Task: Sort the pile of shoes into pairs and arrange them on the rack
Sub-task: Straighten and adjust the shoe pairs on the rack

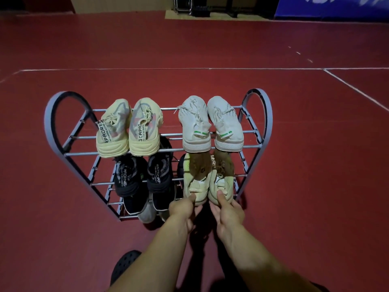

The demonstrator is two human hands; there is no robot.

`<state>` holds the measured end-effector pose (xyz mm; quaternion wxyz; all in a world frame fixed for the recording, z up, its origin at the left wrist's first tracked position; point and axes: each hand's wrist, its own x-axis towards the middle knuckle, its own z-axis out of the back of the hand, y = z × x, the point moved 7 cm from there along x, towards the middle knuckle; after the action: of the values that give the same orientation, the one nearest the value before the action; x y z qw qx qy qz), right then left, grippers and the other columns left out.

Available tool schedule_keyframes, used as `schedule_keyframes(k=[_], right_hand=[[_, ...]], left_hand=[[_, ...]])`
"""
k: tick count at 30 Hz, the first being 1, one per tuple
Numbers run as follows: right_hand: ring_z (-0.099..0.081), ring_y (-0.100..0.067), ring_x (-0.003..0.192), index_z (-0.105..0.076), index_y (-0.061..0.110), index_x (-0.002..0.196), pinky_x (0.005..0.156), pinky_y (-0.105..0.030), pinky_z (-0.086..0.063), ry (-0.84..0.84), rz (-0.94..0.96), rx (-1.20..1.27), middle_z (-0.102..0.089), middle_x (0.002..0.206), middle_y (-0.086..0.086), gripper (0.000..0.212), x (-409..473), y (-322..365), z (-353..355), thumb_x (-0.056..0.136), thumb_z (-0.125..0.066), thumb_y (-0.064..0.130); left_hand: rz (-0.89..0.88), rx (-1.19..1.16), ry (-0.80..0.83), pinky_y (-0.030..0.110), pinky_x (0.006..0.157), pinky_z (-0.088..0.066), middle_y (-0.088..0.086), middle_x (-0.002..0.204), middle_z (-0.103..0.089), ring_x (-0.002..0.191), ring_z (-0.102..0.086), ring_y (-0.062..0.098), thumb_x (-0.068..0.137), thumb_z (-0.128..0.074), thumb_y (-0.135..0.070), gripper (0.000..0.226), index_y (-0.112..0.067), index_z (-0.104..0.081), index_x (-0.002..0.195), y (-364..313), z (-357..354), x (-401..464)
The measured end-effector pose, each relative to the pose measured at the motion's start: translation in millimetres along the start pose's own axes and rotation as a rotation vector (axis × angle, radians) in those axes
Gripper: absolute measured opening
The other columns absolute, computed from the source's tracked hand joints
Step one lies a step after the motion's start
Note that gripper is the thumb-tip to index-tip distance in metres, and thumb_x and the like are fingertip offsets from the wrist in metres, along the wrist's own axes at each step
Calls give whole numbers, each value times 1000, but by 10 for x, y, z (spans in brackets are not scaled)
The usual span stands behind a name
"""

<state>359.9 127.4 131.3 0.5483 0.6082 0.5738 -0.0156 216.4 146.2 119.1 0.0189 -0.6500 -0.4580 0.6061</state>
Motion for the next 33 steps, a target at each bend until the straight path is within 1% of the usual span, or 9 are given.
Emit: schedule_keyframes(k=[3,6,8,13,19,22,27,30,33], right_hand=[[-71,-31,93,-64,-4,116,92,-38,-56,-61,33,-2,-71,109,-22,36,-10,15,34,84,-76,8],[-72,-31,92,-61,-5,118,88,-36,-57,-74,61,-1,-70,108,-22,41,4,48,37,84,-77,12],[-72,-31,91,-59,-5,120,88,-36,-58,-82,94,-2,-70,108,-23,44,11,95,33,84,-77,15],[-73,-28,88,-58,-2,120,86,-36,-59,-128,168,-59,-70,107,-20,42,-15,187,18,87,-75,19],[-72,-29,93,-54,1,123,79,-30,-59,-102,236,-22,-70,103,-14,41,9,247,-96,89,-72,17],[-70,-27,96,-53,5,128,83,-31,-58,-56,237,-1,-67,107,-10,45,88,306,-175,89,-72,16],[-69,-27,99,-50,8,135,86,-31,-56,-17,187,42,-62,125,-17,51,314,333,-273,90,-71,15],[-69,-26,96,-47,6,138,97,-36,-54,13,136,79,-64,123,-15,52,416,303,-346,92,-68,12],[-66,-32,107,-38,2,144,103,-39,-50,45,51,50,-61,129,-19,55,491,227,-384,95,-62,8]], left_hand=[[-35,-24,3,25,57,-60,15,100,-77,81,-75,25,93,-68,-3,19,1,-69,112,13,-25,-28],[-108,-33,18,33,83,-61,16,108,-75,87,-74,24,95,-65,-2,19,2,-69,113,17,-70,-33],[-140,-47,30,36,90,-59,18,112,-74,92,-73,24,95,-65,-2,20,3,-67,114,0,-104,-51],[-174,-85,39,34,86,-58,19,113,-72,93,-72,24,94,-68,-4,28,3,-64,121,-73,-176,-34],[-164,-146,32,23,64,-60,22,118,-70,91,-71,25,93,-68,-3,27,5,-61,118,-139,-200,3],[-170,-158,46,24,69,-61,21,121,-69,101,-71,28,93,-70,-5,34,5,-60,124,-195,-217,53],[-187,-199,85,32,89,-59,22,122,-69,87,-72,19,94,-69,-6,37,7,-60,127,-260,-271,193],[-188,-212,78,27,78,-62,21,118,-71,73,-76,14,93,-70,-7,39,6,-59,128,-253,-294,266],[-152,-212,88,22,59,-61,17,108,-74,69,-77,14,94,-69,-8,41,4,-58,132,-206,-292,300]])
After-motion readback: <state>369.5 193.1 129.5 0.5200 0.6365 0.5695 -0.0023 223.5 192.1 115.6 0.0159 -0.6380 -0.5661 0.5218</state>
